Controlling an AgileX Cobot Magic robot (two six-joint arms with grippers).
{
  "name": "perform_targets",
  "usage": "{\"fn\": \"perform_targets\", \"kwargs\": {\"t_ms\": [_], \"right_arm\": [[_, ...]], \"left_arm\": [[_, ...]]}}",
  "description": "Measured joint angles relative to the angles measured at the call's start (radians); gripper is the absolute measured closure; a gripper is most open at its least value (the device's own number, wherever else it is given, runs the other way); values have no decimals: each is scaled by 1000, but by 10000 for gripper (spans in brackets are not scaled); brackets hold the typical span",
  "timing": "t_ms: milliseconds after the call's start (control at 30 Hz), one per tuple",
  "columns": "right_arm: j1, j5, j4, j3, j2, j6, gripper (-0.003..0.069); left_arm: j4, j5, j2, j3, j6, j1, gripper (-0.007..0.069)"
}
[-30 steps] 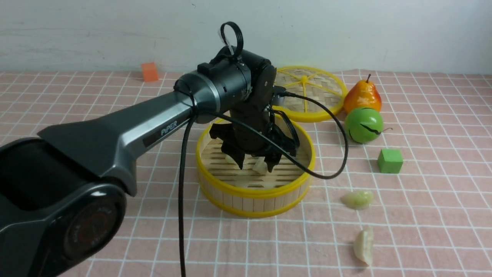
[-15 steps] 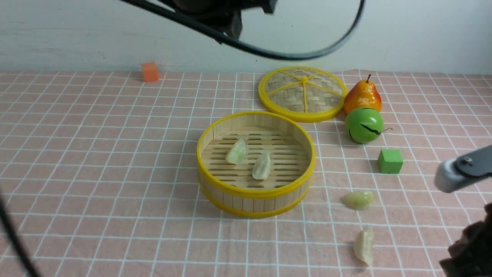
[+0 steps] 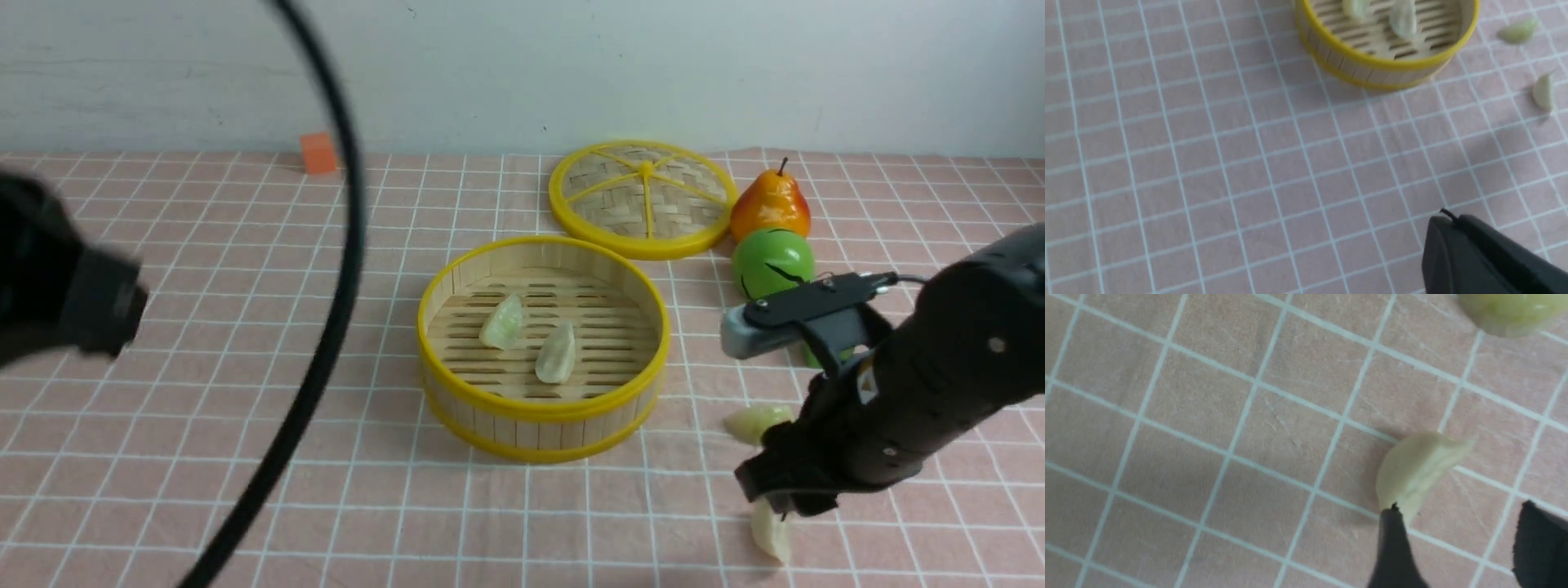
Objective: Put the dumplings into the steamer on the table with the pink tablecloth.
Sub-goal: 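Reach for and grasp a dumpling lying on the table beside the steamer, then place the dumpling in the bamboo steamer basket with the right gripper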
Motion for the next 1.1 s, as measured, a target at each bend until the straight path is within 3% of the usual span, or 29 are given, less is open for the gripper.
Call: {"fn": "perform_targets", "kwargs": {"t_ms": [33,133,267,433,567,733,800,933,1100], "right_arm": [[0,-5,0,0,11,5,213],[0,-83,-26,-2,92,72,85],[0,-137,-69,-5,166,160,59],[0,-144,-69,-9,219,201,144],[1,-105,-21,-23,217,145,365],[2,39,38,-92,179,-16,365],[11,141,67,-214,163,-102,365],[36,236,79,-440,187,-150,365],[41,231,77,-671,307,-154,365]], "left_arm": [[0,-4,-16,13,-4,0,638],[0,-47,-109,183,-40,0,638],[-11,-56,-141,275,-47,0,638],[-29,-66,-159,305,-47,0,638],[-30,-66,-179,308,-46,0,638],[-30,-66,-190,308,-30,0,638],[-30,-70,-192,308,-24,0,638],[-27,-100,-192,308,-23,0,638],[-26,-134,-195,308,-1,0,638]]}}
